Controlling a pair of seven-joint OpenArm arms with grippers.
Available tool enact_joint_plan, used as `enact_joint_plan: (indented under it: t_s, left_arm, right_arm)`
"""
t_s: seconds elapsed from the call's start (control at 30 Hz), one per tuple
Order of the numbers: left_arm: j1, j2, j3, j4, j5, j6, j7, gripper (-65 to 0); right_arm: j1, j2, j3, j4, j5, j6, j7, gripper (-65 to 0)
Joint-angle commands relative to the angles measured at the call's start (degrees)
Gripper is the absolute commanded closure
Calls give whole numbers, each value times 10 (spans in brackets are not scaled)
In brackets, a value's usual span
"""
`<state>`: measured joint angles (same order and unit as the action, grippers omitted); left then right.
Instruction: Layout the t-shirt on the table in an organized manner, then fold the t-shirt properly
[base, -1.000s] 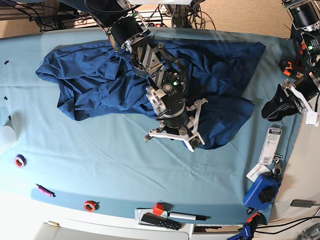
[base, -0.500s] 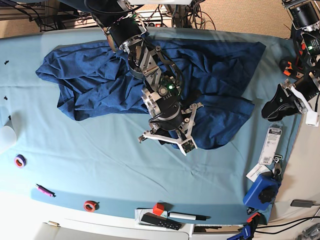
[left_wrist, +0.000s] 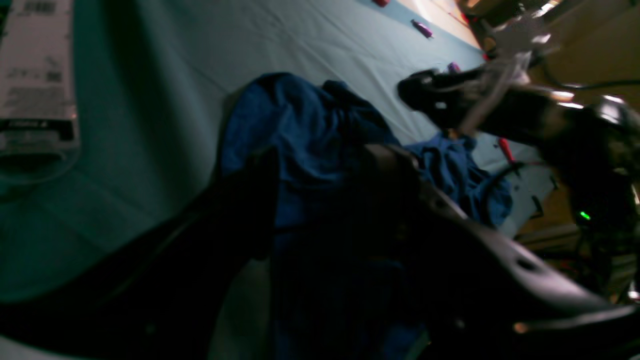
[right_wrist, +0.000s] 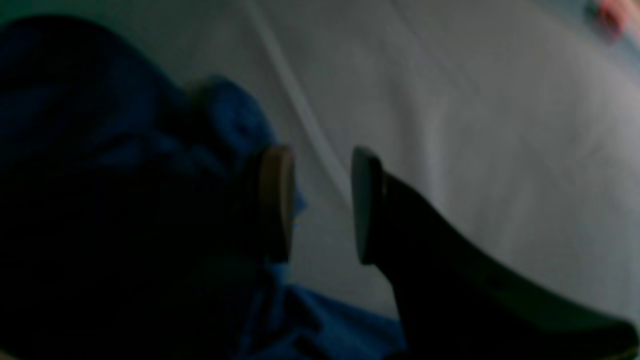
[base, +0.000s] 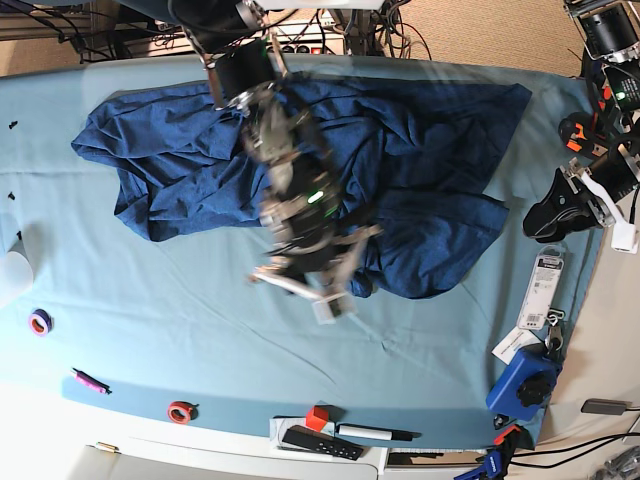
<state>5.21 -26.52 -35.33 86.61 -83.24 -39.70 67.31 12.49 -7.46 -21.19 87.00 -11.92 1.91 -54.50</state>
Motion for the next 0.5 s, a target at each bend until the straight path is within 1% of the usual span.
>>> enact_joint_plan:
  t_s: [0.0,0.13,0.2,0.27,0.33,0.43,0.47]
  left_arm:
    - [-6,-11,-4,9,-18,-3,-9,-275]
    - [-6,-11,-4,9,-18,-3,-9,-275]
    - [-6,-11,-4,9,-18,-3,-9,-275]
    - [-6,-11,-4,9,-18,-3,-9,-275]
    - [-6,-11,-4,9,-18,-3,-9,-275]
    - [-6,-11,-4,9,-18,-3,-9,-275]
    - [-6,-11,-4,9,-18,-3,-9,-275]
  right_arm:
    - [19,-5,15,-6,11,10,19,-196]
    - [39,-5,64,-66,58,55,26,-195]
    - [45,-5,72,-87,77,68,30,-194]
    - [45,-5,71,-95,81,81,36,-194]
    - [45,-5,63,-95,81,89,38,-194]
    - [45,-5,47,-95,81,89,44,-194]
    - [45,-5,43,-95,81,89,44,-179]
